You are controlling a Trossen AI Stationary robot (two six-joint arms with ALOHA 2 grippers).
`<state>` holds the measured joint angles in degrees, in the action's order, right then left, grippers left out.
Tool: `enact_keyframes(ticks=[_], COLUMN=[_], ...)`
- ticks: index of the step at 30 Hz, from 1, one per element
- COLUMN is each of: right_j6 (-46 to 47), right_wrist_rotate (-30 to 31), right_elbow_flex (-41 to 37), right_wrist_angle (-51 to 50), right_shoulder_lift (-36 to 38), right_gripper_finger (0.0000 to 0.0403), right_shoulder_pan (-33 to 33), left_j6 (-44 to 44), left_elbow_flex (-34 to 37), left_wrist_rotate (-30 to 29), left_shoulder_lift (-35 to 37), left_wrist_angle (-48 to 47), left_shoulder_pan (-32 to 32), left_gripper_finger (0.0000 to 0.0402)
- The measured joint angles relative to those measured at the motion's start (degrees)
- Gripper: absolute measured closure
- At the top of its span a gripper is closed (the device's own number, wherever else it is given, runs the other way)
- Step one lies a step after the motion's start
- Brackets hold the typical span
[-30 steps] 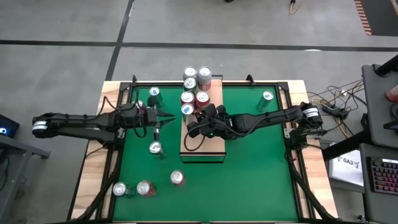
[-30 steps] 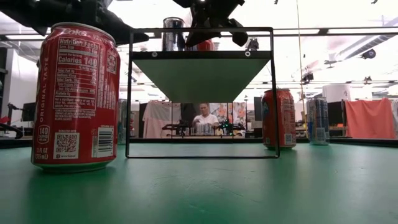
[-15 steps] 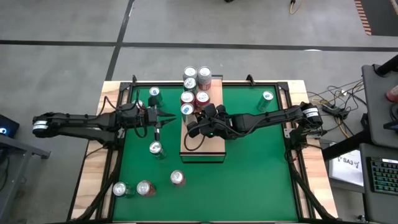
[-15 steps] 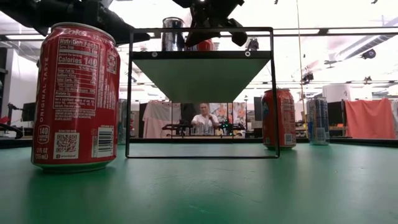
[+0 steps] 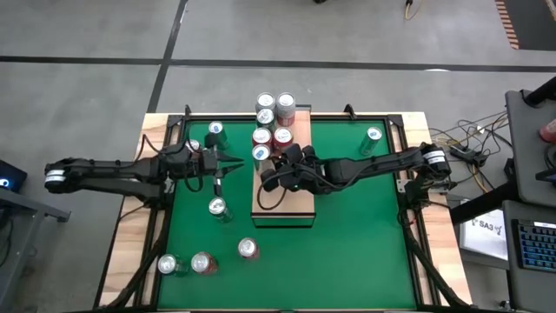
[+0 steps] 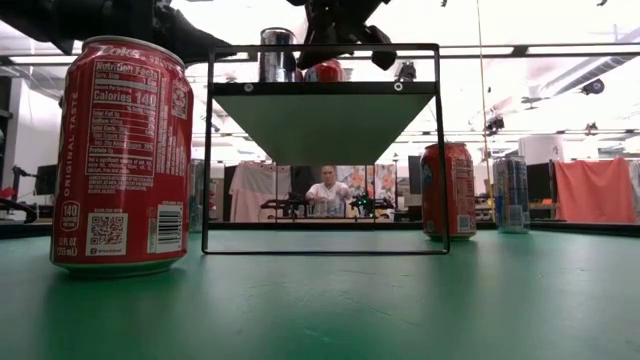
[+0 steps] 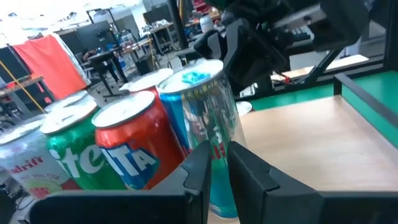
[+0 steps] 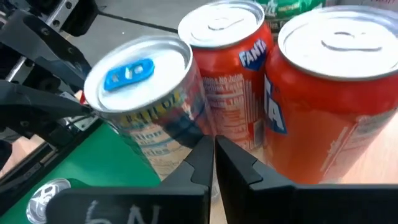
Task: Place canned beverage on shelf
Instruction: Adjust the cans on the shelf
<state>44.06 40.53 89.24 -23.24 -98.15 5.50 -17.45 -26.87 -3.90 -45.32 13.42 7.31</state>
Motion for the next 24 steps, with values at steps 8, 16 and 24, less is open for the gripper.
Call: enact_keyframes(ticks=[8, 16, 24], right_j6=[0.33, 1.05, 1.02], right_wrist_rotate=[-0.02, -0.02, -0.2], right_elbow_flex=[-0.27, -0.29, -0.36], right_wrist_angle=[-0.04, 0.0, -0.14], right_shoulder_lift=[-0.15, -0.28, -0.1], right_gripper_finger=[0.0394, 0.0394, 0.0394], right_shoulder_pan=[0.11, 0.12, 0.26], left_j6=[0.0, 0.0, 0.0], left_elbow_flex=[0.0, 0.01, 0.02], left_wrist_rotate=[0.0, 0.01, 0.02], left_shoulder_lift=[3.49, 5.0, 6.47], left_wrist_angle=[-2.61, -3.35, -4.36], left_shoulder_pan=[0.0, 0.0, 0.0], left_gripper_finger=[0.0365, 0.0365, 0.0365])
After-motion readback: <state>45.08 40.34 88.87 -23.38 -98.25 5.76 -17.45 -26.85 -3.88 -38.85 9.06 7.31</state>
